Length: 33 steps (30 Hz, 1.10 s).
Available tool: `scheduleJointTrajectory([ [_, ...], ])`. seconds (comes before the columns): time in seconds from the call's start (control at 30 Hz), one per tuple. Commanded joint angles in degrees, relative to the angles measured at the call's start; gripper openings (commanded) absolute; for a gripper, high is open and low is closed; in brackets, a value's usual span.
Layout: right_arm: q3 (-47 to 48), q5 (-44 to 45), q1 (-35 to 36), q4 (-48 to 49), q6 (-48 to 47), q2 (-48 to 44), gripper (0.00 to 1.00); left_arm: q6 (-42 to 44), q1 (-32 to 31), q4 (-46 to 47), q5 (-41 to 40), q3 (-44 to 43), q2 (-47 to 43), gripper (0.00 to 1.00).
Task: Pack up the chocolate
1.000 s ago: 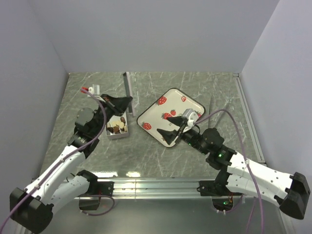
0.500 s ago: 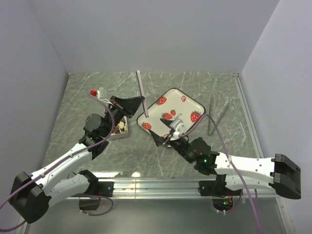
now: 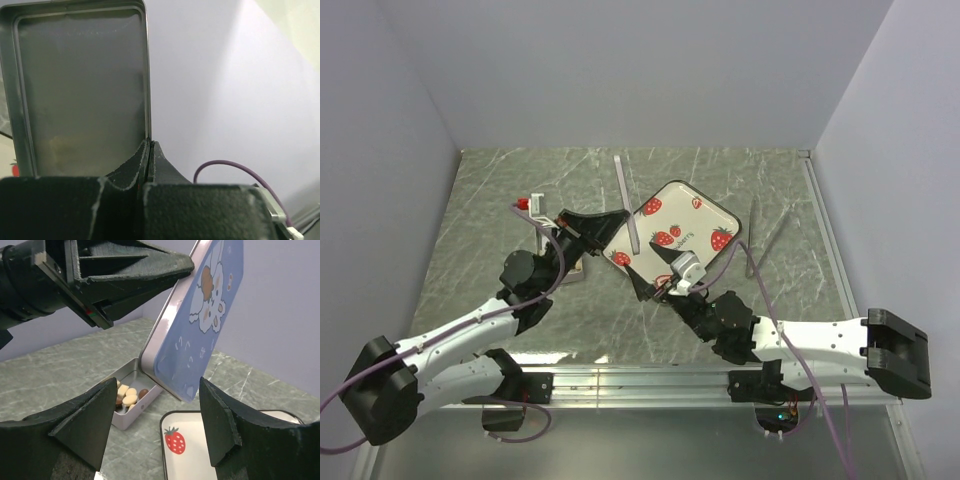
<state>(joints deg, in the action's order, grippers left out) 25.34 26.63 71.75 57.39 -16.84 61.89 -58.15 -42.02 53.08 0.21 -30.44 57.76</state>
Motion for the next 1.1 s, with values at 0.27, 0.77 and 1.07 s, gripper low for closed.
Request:
scheduleJointTrajectory([
  [0.27,-2.1,5.3,0.8,12.4,-4.5,2.3,0.72,-4.2,-5.4,12.3,-2.4,3.9,-0.9,0.01],
  [0.77,-4.1,11.4,1.3,23.3,-13.7,7.1,0.31,-7.1,-7.0,14.9,-2.2,6.0,-0.6,0.01],
  [1.07,-3.7,15.6,1.6,25.0,-18.1,7.6,0.14,-2.6,-7.1,3.1,-2.3,4.1,-3.3,0.01],
])
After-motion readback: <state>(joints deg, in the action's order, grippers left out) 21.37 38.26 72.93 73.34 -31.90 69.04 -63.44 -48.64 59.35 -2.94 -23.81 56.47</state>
